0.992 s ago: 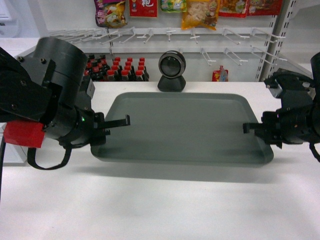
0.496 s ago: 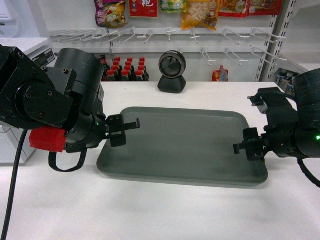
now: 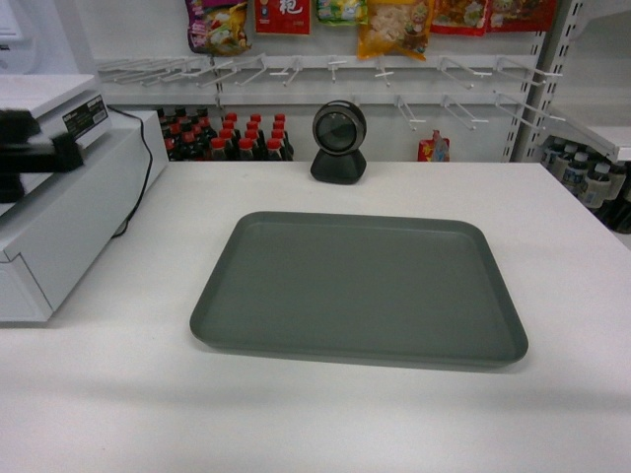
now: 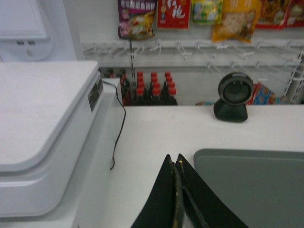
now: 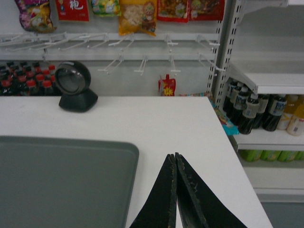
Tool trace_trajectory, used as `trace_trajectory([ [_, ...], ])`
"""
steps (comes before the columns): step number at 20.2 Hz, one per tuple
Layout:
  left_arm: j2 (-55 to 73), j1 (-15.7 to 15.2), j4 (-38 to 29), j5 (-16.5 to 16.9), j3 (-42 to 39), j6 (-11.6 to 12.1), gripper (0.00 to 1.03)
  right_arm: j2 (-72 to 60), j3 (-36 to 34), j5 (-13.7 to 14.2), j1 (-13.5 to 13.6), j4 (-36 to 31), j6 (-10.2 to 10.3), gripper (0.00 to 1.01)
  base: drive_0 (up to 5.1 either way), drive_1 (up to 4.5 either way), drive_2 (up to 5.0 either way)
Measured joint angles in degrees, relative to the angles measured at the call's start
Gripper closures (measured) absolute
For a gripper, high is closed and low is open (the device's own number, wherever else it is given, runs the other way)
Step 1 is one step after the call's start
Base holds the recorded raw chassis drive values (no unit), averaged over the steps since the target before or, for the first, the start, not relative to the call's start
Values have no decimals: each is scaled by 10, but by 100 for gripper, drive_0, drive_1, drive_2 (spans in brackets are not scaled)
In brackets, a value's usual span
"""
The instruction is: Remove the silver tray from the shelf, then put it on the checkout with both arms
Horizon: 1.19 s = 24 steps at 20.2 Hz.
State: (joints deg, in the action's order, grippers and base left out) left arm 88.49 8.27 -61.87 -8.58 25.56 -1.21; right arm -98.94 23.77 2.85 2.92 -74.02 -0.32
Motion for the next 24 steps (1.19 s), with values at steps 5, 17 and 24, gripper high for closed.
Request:
trace_trajectory([
  [5,-103,-31,-27,33,-133,2,102,150,-121,-28,-32,25,2,99,0,0,0],
  [17,-457,-84,211,84,-245,2,102,550,-226,-28,-29,322,3,99,0,0,0],
  [24,-658,-84,393,84,-249,2,102,755,-231,-28,-29,506,3,99,0,0,0],
])
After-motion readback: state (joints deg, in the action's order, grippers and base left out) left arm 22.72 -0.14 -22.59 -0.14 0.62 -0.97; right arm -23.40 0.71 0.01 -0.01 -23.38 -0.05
